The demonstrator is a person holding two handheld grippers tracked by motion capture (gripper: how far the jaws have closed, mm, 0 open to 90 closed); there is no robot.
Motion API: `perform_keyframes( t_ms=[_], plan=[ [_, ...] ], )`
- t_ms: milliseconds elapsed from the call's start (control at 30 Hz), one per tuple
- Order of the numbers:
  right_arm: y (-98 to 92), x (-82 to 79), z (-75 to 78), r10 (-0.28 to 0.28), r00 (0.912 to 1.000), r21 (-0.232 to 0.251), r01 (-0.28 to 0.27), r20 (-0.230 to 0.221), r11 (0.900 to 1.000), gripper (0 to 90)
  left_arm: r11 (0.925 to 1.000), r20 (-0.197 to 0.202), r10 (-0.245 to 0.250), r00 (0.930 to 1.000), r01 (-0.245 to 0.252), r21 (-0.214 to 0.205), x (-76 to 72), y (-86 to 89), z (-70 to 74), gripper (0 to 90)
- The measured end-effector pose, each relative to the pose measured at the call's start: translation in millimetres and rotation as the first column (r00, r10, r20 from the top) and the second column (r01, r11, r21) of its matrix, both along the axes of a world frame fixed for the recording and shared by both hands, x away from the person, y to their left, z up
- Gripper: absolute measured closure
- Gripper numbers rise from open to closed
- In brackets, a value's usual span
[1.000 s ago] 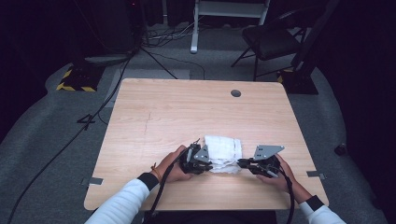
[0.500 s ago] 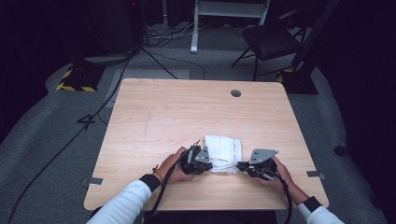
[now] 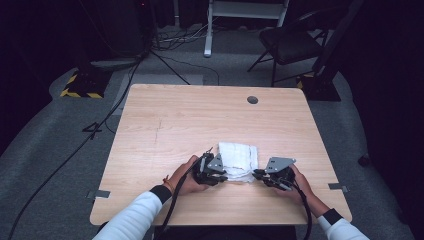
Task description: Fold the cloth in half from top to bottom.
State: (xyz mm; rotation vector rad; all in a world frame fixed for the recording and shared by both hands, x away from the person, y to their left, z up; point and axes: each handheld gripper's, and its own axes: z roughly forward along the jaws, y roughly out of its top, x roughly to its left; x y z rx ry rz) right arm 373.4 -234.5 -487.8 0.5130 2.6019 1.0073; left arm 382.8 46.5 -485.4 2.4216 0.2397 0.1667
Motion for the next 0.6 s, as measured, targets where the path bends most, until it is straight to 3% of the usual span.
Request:
perform_keyframes(
  t_ms=[100,200,300,333,400,533,600],
  plan=[
    [-5.8,-2.5,5.7,-0.017,0.9998,0.039,0.017,-0.007,0.9991,71.2,0.9999,0.016,-0.007,0.9998,0.006,0.013,-7.7,3.4,5.3,60.6],
    [-10.6,-3.8,12.6,-0.032,0.9993,0.071,0.033,-0.022,0.9969,60.4,0.9997,-0.004,0.014,0.9999,-0.014,0.019,-12.9,11.0,7.0,51.9],
    [-11.9,-4.3,21.3,-0.060,0.9982,0.092,0.060,-0.011,0.9939,48.3,0.9919,-0.065,0.104,0.9925,-0.098,0.080,-16.5,19.7,1.9,32.9],
    [-11.3,-4.4,24.6,-0.066,0.9977,0.109,0.068,-0.014,0.9918,45.1,0.9905,-0.066,0.115,0.9912,-0.109,0.084,-18.0,23.0,0.4,27.6],
    [-8.3,-4.8,27.3,-0.079,0.9968,0.122,0.079,-0.012,0.9894,38.4,0.9885,-0.065,0.139,0.9882,-0.135,0.069,-22.5,34.7,-2.8,24.7],
    [5.9,-5.4,22.7,-0.069,0.9974,0.105,0.071,-0.022,0.9920,33.2,0.9857,-0.081,0.168,0.9825,-0.166,0.027,-26.7,54.5,-3.6,20.3],
    [13.5,-5.7,16.2,-0.058,0.9978,0.084,0.060,-0.032,0.9947,32.3,0.9811,-0.068,0.192,0.9790,-0.190,0.039,-28.0,62.5,-5.4,19.6]
  ],
)
